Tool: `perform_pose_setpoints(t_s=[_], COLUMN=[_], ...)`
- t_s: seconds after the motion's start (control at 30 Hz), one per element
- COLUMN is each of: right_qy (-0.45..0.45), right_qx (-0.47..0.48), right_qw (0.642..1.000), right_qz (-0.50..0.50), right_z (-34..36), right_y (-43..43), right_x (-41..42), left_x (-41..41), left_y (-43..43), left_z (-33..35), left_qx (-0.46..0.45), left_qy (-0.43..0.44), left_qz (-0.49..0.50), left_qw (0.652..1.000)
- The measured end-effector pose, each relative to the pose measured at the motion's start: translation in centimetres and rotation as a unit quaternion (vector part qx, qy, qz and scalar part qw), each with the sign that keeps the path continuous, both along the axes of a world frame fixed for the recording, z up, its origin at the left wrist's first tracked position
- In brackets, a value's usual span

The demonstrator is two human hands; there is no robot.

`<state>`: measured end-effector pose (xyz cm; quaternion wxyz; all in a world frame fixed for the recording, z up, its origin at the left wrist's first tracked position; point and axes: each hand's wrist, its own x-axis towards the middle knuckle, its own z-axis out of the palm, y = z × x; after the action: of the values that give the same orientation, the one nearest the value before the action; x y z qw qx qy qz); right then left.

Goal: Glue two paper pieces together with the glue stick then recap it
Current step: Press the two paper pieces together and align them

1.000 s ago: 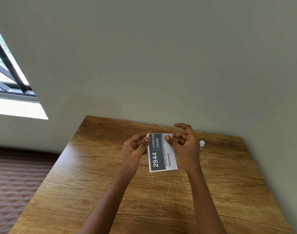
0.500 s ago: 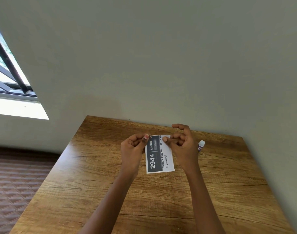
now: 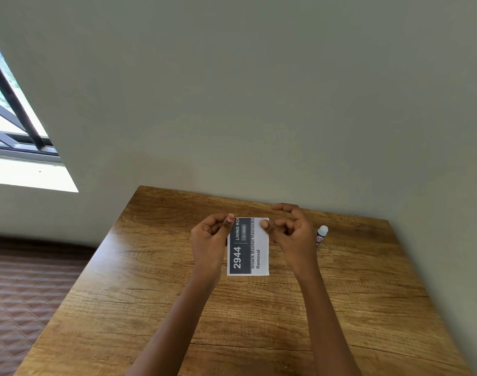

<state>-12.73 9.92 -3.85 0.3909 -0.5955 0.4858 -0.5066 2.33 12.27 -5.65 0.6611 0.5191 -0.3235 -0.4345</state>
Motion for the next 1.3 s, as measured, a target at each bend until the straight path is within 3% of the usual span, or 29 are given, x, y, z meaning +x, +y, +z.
perform_pose_setpoints(t_s=[0.3, 0.57, 0.67, 0.77, 0.87, 1.3], right_qy=[-0.014, 0.071, 0.128, 0.245, 0.302, 0.156], right_qx=[0.041, 0.039, 0.043, 0.024, -0.006, 0.033], right_qw=[0.998, 0.996, 0.988, 0.961, 0.94, 0.976], right_qz=[0.038, 0.042, 0.077, 0.129, 0.159, 0.15], right_z=[-0.5, -0.2, 0.4, 1.2, 1.6, 1.5], right_y=[0.5, 0.0, -0.1, 0.1, 0.4, 1.1], right_x=[0.4, -0.1, -0.1, 0.2, 0.5, 0.2], left_x=[-0.1, 2.3, 2.7, 2.1, 1.8, 1.9], left_y=[0.0, 0.0, -0.2, -0.2, 0.0, -0.1], left_z=[0.0, 1.1, 2.0, 2.4, 2.5, 2.1], left_qx=[0.008, -0.017, -0.013, 0.029, 0.017, 0.032], left_qy=[-0.002, -0.033, -0.135, -0.308, -0.355, -0.333], left_qz=[0.039, -0.051, -0.093, -0.13, -0.136, -0.123], left_qw=[0.999, 0.998, 0.986, 0.942, 0.925, 0.934])
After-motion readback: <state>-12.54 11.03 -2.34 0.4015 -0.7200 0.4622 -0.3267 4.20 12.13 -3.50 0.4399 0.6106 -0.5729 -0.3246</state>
